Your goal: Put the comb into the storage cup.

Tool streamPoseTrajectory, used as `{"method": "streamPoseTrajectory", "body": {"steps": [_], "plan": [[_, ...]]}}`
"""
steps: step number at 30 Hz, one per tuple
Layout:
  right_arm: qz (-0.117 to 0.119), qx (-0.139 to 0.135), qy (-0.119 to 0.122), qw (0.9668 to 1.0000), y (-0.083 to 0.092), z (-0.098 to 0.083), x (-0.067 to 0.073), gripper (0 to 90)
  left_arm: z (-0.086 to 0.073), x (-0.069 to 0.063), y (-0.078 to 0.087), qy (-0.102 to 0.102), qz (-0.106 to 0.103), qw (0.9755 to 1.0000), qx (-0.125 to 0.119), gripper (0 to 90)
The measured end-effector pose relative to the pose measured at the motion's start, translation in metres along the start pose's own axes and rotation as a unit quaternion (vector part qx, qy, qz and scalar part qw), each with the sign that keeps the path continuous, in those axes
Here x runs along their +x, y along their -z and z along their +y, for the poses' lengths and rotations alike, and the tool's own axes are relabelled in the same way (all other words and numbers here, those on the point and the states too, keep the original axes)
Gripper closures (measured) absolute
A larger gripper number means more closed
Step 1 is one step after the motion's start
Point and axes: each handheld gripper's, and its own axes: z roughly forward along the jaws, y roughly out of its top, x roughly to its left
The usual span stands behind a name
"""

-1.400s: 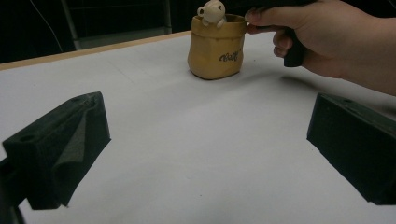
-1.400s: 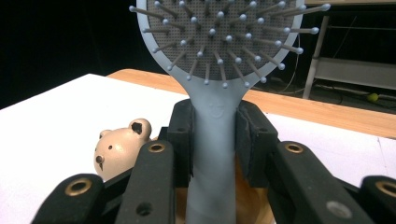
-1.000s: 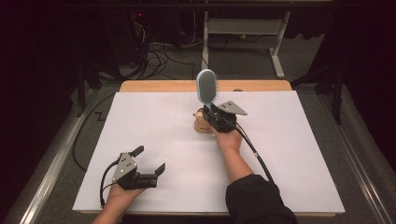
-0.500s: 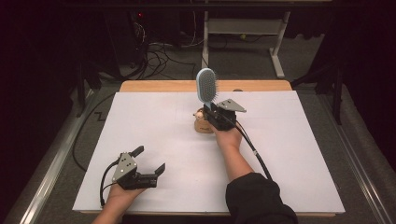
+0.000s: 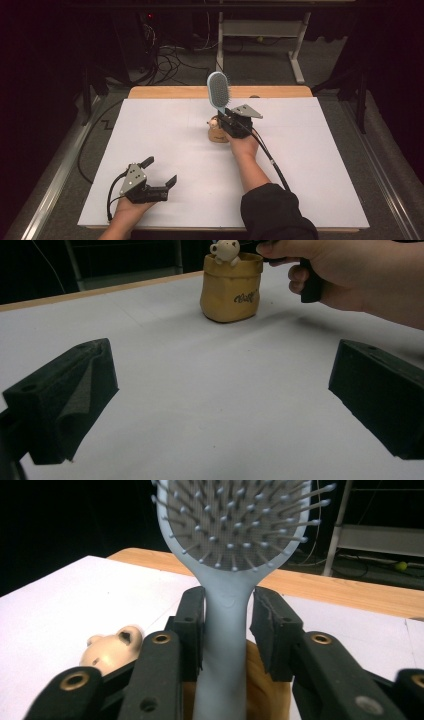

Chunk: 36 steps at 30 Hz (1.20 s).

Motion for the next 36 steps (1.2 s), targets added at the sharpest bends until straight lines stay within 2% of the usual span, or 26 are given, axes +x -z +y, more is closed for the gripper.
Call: {"method": "streamPoseTrajectory", "body": {"steps": [8,13,16,20,27,30,36], "plan": [[-0.003,-0.001,0.003,1.0,0.001,0.001,0.001,67.5,0.0,0.0,0.0,0.0,-0.001,1.0,0.0,0.2],[-0.008,-0.001,-0.008,0.9999,0.001,0.0,0.001,66.9,0.0,0.001,0.001,0.003,0.0,1.0,-0.002,0.2],[-0.007,-0.01,0.0,0.9999,0.004,0.002,0.003,65.0,0.0,0.001,0.001,0.002,0.0,1.0,-0.002,0.2],[0.0,-0.014,-0.003,0.9999,0.007,0.005,0.005,62.3,0.0,0.0,0.0,0.0,-0.001,1.0,-0.001,0.3],[0.001,-0.014,-0.005,0.9999,0.012,0.004,0.004,54.1,0.0,-0.001,0.0,-0.001,0.0,1.0,-0.001,0.3],[0.007,-0.007,-0.012,0.9999,0.016,0.004,0.002,51.2,0.0,-0.001,-0.001,-0.003,0.001,1.0,-0.001,0.3],[0.015,-0.004,-0.01,0.9998,0.025,0.003,0.0,46.3,0.0,0.0,-0.001,-0.001,0.004,1.0,-0.001,0.2]]}}
